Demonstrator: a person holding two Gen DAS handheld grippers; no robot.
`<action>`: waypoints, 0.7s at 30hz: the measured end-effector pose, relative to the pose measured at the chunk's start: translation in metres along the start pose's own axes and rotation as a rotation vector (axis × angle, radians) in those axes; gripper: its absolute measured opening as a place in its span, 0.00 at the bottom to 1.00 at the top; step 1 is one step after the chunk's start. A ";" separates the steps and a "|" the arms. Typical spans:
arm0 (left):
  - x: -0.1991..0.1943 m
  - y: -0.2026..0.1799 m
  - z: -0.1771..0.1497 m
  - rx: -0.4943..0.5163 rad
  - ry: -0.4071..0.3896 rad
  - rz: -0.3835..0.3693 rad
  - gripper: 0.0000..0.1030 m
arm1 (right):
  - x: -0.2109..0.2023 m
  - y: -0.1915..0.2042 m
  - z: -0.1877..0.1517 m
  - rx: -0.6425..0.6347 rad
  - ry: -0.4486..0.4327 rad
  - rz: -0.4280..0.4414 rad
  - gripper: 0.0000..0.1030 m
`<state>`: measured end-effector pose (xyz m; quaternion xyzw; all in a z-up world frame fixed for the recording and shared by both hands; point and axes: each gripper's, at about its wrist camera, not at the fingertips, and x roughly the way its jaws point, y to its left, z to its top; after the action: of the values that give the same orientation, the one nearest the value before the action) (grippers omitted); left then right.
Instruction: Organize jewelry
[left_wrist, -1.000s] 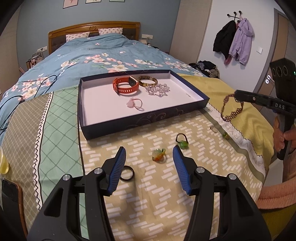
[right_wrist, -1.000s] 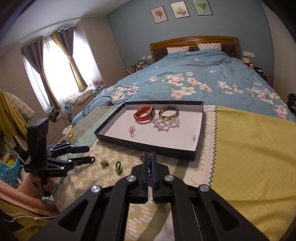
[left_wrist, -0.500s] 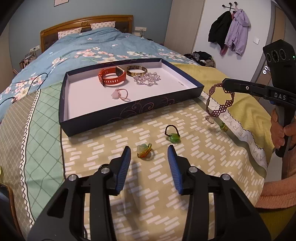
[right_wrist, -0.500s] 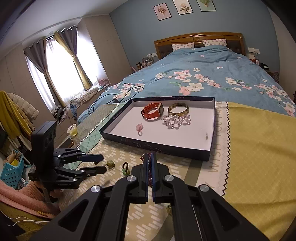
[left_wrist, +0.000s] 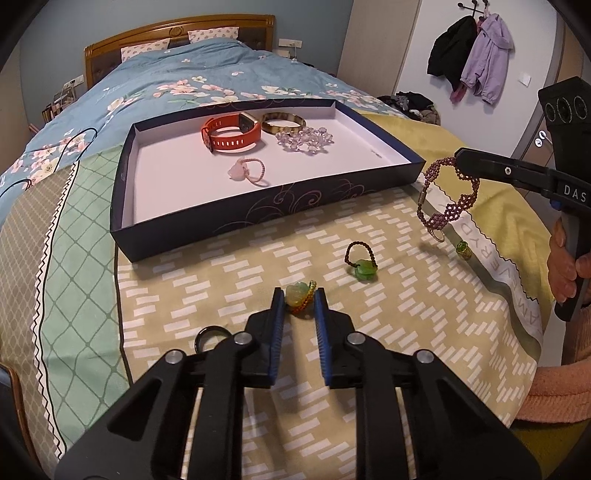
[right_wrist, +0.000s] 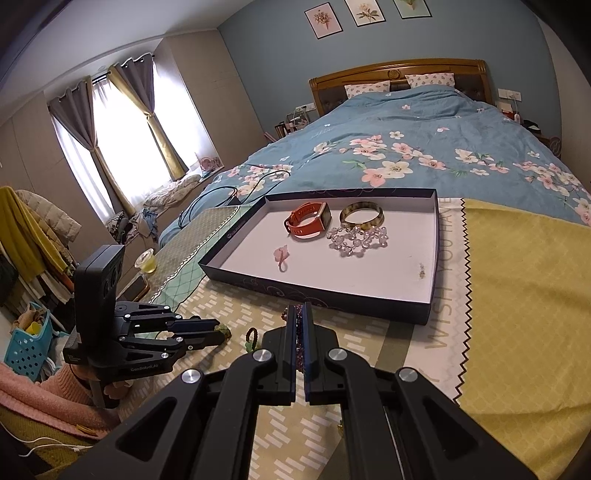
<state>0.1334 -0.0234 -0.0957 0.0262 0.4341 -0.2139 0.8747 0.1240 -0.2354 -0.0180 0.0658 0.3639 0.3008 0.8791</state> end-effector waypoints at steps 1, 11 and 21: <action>0.000 0.000 0.000 0.000 -0.001 -0.001 0.16 | 0.000 0.000 0.000 0.001 0.000 0.001 0.01; -0.005 0.000 0.000 0.006 -0.019 -0.005 0.16 | 0.002 0.001 0.000 0.000 0.002 0.004 0.01; -0.029 0.010 -0.009 -0.001 -0.081 0.053 0.31 | 0.005 0.000 -0.002 0.008 0.005 0.011 0.01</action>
<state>0.1151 -0.0017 -0.0804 0.0286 0.3977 -0.1915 0.8969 0.1256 -0.2325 -0.0222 0.0705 0.3668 0.3042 0.8763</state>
